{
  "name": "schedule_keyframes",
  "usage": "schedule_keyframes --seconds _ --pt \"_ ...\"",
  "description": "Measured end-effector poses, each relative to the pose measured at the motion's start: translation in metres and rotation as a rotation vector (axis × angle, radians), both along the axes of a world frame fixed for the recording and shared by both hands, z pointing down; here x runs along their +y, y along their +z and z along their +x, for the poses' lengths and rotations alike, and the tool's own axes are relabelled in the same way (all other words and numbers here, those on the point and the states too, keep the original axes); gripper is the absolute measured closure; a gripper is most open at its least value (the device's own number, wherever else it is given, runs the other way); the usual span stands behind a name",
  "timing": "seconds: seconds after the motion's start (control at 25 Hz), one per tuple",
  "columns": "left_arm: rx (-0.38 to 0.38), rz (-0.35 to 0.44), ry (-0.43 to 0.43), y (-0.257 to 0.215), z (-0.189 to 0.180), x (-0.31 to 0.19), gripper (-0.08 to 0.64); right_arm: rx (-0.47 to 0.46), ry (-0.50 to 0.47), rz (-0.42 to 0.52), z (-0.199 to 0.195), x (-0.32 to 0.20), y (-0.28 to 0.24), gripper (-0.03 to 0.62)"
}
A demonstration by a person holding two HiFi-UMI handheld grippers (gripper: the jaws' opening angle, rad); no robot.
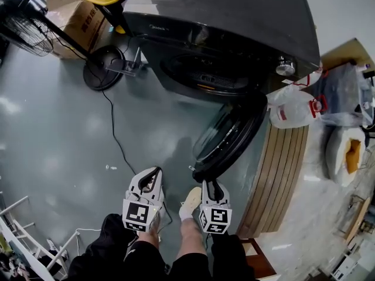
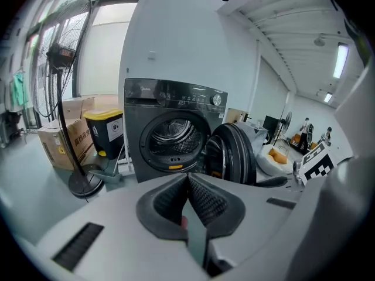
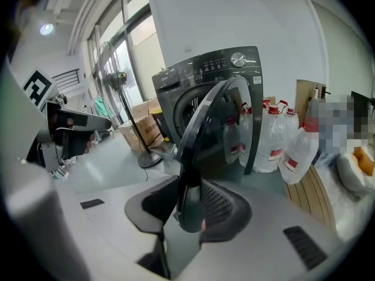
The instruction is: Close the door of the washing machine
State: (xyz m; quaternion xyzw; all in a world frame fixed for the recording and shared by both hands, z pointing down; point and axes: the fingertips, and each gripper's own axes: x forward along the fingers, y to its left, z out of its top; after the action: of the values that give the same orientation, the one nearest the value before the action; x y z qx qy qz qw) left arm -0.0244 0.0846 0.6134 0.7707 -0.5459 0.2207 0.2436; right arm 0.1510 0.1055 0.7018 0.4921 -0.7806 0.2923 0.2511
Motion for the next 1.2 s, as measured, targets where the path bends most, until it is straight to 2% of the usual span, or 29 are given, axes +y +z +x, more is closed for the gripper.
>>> schedule_keyframes --seconds 0.64,1.2 --pt "0.004 -0.034 -0.009 0.014 -0.057 -0.021 0.537 -0.039 0.029 -0.01 -0.07 -0.035 0.002 0.454" --pt "0.026 -0.017 0.024 0.006 -0.085 -0.058 0.537 -0.039 0.06 -0.045 -0.108 -0.059 -0.001 0.451"
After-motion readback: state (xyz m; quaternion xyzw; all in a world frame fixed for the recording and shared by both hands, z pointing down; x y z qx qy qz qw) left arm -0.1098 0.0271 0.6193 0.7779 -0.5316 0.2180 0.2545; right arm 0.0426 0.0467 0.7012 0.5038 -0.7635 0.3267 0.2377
